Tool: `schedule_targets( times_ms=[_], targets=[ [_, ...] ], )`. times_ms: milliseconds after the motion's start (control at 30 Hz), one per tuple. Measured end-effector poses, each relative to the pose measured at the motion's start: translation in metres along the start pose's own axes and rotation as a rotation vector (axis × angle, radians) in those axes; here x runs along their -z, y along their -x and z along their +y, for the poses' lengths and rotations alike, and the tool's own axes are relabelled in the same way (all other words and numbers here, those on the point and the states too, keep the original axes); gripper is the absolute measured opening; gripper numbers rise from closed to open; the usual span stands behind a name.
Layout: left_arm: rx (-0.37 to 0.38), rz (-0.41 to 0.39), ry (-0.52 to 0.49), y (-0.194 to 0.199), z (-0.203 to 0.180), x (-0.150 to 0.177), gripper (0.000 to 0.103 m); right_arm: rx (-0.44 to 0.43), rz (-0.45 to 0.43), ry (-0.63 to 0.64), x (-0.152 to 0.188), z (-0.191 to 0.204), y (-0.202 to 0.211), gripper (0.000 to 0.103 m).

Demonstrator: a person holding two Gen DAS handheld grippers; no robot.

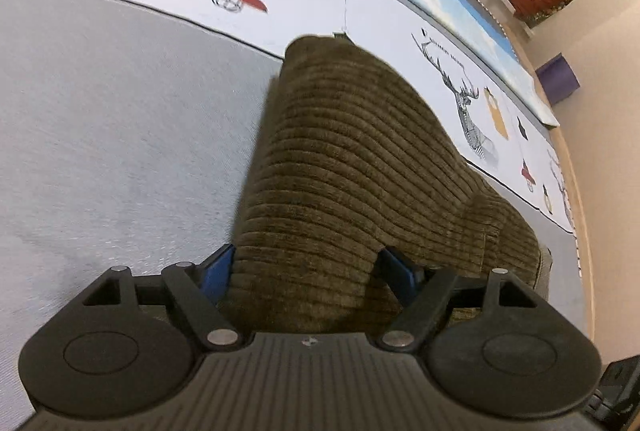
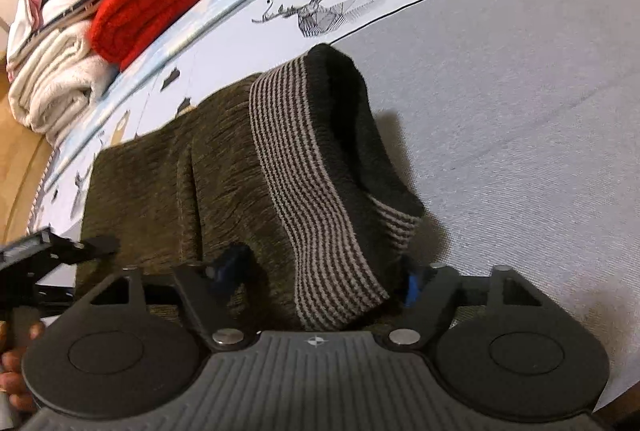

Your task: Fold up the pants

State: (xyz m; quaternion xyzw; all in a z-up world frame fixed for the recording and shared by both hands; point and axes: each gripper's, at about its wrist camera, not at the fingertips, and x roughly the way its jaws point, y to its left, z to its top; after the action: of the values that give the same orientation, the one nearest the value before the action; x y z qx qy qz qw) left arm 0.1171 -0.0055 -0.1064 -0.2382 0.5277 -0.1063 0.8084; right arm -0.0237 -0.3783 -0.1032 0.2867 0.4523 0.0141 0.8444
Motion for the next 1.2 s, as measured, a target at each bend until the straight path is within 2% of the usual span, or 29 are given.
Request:
schedule_targets(
  times_ms=[67, 167, 233, 367, 567, 700, 767, 800, 867, 933, 967, 1000, 1067, 1100, 1133, 1200],
  targets=[
    [0.019, -0.01, 0.016, -0.004, 0.004, 0.0, 0.077, -0.011, -0.016, -0.005, 0.001, -0.001, 0.004, 0.063],
    [0.024, -0.036, -0.064, -0.002, -0.001, 0.005, 0.058, -0.015, -0.043, 0.021, 0.002, 0.002, 0.009, 0.055],
    [0.052, -0.049, -0.116, 0.007, -0.006, 0.005, 0.04, -0.004, -0.065, 0.051, 0.003, 0.009, 0.013, 0.051],
    [0.082, -0.12, -0.18, 0.03, -0.017, -0.011, 0.035, -0.013, -0.172, 0.13, 0.002, 0.038, 0.028, 0.041],
    [0.14, -0.279, -0.232, 0.082, -0.018, -0.062, 0.035, -0.086, -0.337, 0.198, -0.021, 0.09, 0.038, 0.04],
    [0.142, -0.354, -0.24, 0.103, -0.005, -0.104, 0.037, -0.143, -0.425, 0.288, -0.046, 0.131, 0.03, 0.04],
    [0.125, -0.347, -0.208, 0.101, 0.009, -0.122, 0.044, -0.166, -0.413, 0.301, -0.061, 0.147, 0.016, 0.044],
    [0.082, -0.33, -0.189, 0.094, 0.019, -0.131, 0.054, -0.17, -0.389, 0.298, -0.069, 0.152, 0.005, 0.046],
    [-0.065, -0.288, -0.138, 0.082, 0.037, -0.141, 0.056, -0.124, -0.292, 0.299, -0.082, 0.159, -0.026, 0.061],
    [-0.191, -0.313, -0.139, 0.084, 0.045, -0.137, 0.055, -0.01, -0.19, 0.312, -0.087, 0.158, -0.055, 0.063],
    [-0.191, -0.329, -0.146, 0.088, 0.048, -0.13, 0.055, 0.037, -0.148, 0.302, -0.088, 0.154, -0.066, 0.062],
    [-0.159, -0.333, -0.154, 0.092, 0.05, -0.121, 0.054, 0.063, -0.131, 0.272, -0.087, 0.148, -0.071, 0.062],
    [-0.086, -0.324, -0.169, 0.094, 0.053, -0.098, 0.05, 0.033, -0.13, 0.208, -0.084, 0.14, -0.07, 0.062],
    [-0.064, -0.31, -0.187, 0.09, 0.054, -0.089, 0.048, 0.013, -0.123, 0.218, -0.082, 0.139, -0.072, 0.062],
    [-0.067, -0.28, -0.223, 0.083, 0.053, -0.076, 0.044, 0.029, -0.1, 0.26, -0.079, 0.142, -0.078, 0.062],
    [-0.174, -0.198, -0.341, 0.056, 0.049, -0.051, 0.042, 0.121, -0.045, 0.342, -0.074, 0.145, -0.094, 0.065]
  ],
)
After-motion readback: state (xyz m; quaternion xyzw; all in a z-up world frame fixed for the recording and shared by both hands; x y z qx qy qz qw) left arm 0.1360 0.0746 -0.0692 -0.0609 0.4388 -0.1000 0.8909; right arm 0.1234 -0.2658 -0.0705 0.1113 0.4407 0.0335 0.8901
